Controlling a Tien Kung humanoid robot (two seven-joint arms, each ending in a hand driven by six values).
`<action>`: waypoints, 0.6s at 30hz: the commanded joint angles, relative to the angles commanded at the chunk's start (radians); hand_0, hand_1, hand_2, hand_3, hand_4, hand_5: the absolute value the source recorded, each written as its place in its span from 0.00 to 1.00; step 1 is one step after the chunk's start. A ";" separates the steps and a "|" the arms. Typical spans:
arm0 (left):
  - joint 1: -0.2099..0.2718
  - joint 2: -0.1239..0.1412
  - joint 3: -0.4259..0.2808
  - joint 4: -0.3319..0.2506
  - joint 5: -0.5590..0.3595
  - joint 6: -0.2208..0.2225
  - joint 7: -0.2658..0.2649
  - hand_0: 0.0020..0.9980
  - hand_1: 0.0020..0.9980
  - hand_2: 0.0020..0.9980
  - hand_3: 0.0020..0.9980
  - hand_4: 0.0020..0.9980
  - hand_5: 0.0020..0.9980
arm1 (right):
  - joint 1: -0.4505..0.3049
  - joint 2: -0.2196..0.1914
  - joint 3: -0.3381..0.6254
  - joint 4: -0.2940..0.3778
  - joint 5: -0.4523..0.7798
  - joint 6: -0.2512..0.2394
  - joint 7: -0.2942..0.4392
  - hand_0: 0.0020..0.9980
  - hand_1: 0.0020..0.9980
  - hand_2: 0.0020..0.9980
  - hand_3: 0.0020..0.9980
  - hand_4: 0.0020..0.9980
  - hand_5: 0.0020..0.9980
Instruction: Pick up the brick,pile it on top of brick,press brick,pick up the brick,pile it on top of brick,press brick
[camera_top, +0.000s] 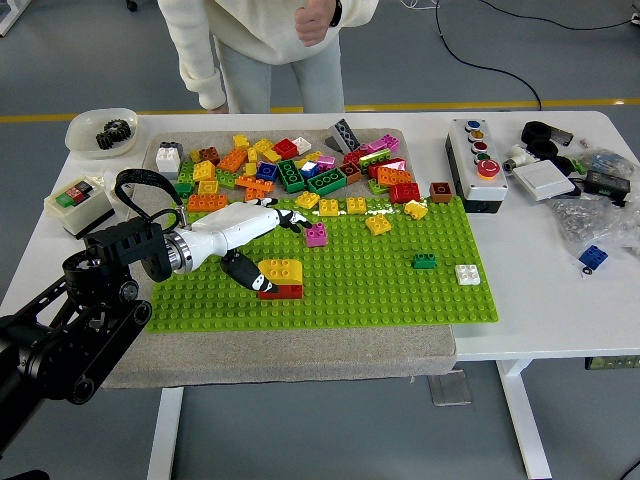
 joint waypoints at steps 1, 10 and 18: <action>0.000 0.000 0.000 -0.003 -0.003 0.000 0.000 1.00 0.81 0.80 0.88 1.00 0.11 | 0.000 0.000 0.000 0.000 -0.001 0.000 0.000 0.74 0.65 0.71 0.58 0.81 0.35; 0.008 0.003 -0.019 -0.032 -0.040 -0.009 0.002 1.00 0.81 0.80 0.87 1.00 0.12 | -0.001 0.001 0.001 0.000 -0.002 0.001 -0.001 0.74 0.65 0.71 0.58 0.81 0.35; 0.023 0.014 -0.064 -0.066 -0.104 0.016 0.015 1.00 0.80 0.79 0.76 1.00 0.33 | -0.001 -0.001 0.003 0.000 -0.002 0.000 0.000 0.74 0.65 0.71 0.58 0.81 0.35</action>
